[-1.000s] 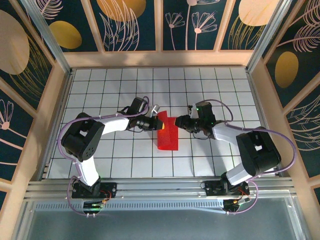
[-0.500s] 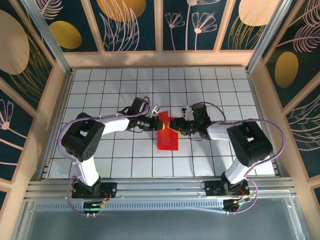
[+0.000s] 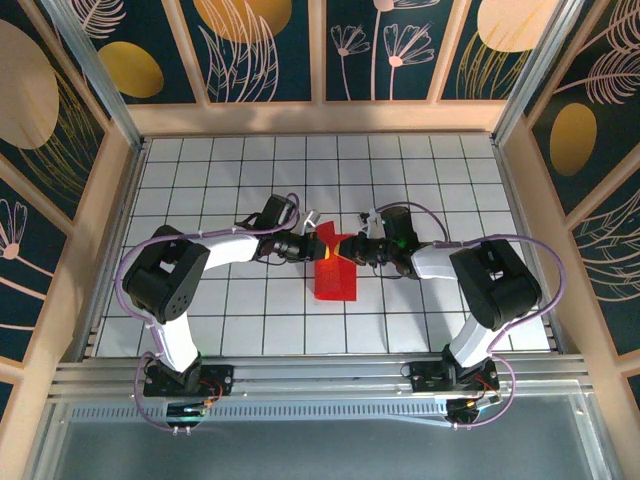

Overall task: Fold a paper plane with a square sheet of paper (fold left side to right side)
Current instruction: First fold in half a square sheet of paper at the center of the table.

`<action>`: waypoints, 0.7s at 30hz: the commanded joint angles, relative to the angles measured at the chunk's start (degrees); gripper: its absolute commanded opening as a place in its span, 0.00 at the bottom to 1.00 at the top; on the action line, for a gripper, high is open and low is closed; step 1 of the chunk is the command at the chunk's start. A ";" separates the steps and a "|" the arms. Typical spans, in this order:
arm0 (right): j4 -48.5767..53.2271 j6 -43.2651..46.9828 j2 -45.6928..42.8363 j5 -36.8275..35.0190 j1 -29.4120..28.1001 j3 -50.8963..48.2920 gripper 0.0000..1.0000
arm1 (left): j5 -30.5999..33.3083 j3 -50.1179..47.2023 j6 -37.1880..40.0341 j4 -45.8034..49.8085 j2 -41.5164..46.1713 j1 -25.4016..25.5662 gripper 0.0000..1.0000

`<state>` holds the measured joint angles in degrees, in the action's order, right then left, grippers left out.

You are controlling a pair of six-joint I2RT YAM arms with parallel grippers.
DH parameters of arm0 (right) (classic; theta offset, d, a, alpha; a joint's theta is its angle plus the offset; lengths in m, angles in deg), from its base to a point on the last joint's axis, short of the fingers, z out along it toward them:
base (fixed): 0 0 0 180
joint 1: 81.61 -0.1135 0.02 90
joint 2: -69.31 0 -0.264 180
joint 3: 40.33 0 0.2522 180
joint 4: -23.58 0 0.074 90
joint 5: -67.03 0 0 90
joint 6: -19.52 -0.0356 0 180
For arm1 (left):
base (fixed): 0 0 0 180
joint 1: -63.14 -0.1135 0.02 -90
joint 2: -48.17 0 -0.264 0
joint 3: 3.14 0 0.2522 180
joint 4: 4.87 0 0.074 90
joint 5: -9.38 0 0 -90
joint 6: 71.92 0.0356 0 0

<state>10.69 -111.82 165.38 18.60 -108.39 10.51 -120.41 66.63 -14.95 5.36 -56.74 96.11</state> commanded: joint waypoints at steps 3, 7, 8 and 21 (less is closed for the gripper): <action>3.47 2.55 -1.00 -2.66 -0.47 1.56 0.00 | 2.03 1.19 1.83 2.83 3.34 0.34 0.12; 8.46 4.17 -2.32 -7.36 -0.31 2.11 0.00 | 8.01 0.47 0.86 4.30 7.17 0.33 0.33; 9.64 4.51 -2.49 -8.38 -0.29 2.28 0.00 | 9.70 0.17 0.20 4.44 8.96 0.34 0.39; 19.51 5.55 -3.16 -14.36 -0.44 3.46 0.00 | 15.44 -2.40 -7.80 1.88 4.72 2.45 0.50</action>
<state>26.21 -107.85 163.55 6.49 -108.42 12.39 -105.50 63.81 -19.96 7.90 -48.85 97.42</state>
